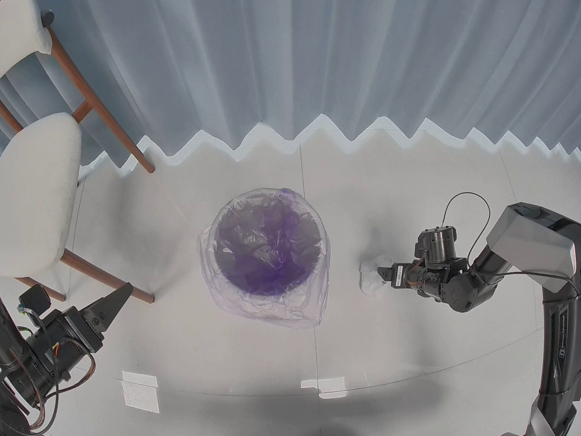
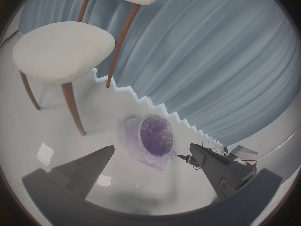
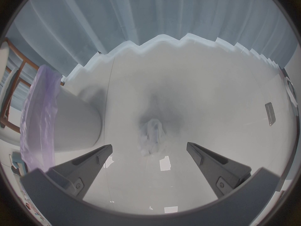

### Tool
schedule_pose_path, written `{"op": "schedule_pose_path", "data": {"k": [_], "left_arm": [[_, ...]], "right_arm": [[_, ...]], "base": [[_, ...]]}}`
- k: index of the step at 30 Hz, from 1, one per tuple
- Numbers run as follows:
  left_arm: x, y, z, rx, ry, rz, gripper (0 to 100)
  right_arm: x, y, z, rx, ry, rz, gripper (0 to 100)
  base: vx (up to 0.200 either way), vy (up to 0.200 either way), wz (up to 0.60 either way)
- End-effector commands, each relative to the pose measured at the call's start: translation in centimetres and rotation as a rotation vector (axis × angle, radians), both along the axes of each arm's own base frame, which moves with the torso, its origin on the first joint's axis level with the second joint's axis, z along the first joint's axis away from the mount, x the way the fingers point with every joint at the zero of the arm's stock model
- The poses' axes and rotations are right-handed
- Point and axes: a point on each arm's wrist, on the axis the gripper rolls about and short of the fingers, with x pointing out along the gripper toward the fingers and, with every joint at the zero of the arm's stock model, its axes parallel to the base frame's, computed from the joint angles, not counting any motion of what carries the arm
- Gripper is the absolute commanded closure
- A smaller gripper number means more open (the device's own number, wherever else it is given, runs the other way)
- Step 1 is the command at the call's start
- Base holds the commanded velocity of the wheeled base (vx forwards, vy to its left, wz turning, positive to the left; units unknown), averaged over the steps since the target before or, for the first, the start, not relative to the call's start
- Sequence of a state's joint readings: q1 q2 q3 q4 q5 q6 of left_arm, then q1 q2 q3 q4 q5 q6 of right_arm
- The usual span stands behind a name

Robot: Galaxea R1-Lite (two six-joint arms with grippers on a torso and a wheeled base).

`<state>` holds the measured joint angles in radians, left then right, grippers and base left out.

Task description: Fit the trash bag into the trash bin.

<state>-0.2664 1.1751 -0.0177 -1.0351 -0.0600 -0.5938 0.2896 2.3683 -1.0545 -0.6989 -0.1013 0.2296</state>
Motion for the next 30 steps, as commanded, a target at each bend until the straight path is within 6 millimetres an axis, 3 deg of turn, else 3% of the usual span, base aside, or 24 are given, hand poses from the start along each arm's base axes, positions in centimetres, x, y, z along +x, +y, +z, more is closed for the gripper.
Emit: {"op": "schedule_pose_path", "data": {"k": [1, 6, 14, 16, 23, 24, 30], "left_arm": [[-0.2, 0.1, -0.5, 0.011, 0.027, 0.008, 0], [-0.2, 0.1, -0.6, 0.011, 0.031, 0.009, 0], [-0.2, 0.2, -0.6, 0.002, 0.034, 0.011, 0], [-0.2, 0.2, -0.6, 0.005, 0.036, 0.008, 0], [-0.1, 0.5, -0.6, 0.008, 0.03, 0.035, 0], [-0.1, 0.5, -0.5, 0.009, 0.028, 0.041, 0], [-0.1, 0.8, -0.5, 0.014, 0.025, 0.071, 0]], "right_arm": [[0.9, 0.5, -0.7, -0.001, -0.004, 0.01, 0], [2.4, 1.6, -2.1, -0.004, -0.019, 0.025, 0], [5.5, 0.2, -3.6, -0.008, -0.065, -0.03, 0], [6.8, -0.2, -4.8, -0.008, -0.079, -0.044, 0], [8.8, 0.2, -6.4, -0.023, -0.06, -0.058, 0], [9.0, 0.3, -6.7, -0.023, -0.057, -0.058, 100], [9.6, 0.6, -6.8, -0.02, -0.072, -0.054, 100]], "base": [[0.0, 0.0, 0.0], [0.0, 0.0, 0.0], [0.0, 0.0, 0.0], [0.0, 0.0, 0.0], [0.0, 0.0, 0.0], [0.0, 0.0, 0.0], [0.0, 0.0, 0.0]]}}
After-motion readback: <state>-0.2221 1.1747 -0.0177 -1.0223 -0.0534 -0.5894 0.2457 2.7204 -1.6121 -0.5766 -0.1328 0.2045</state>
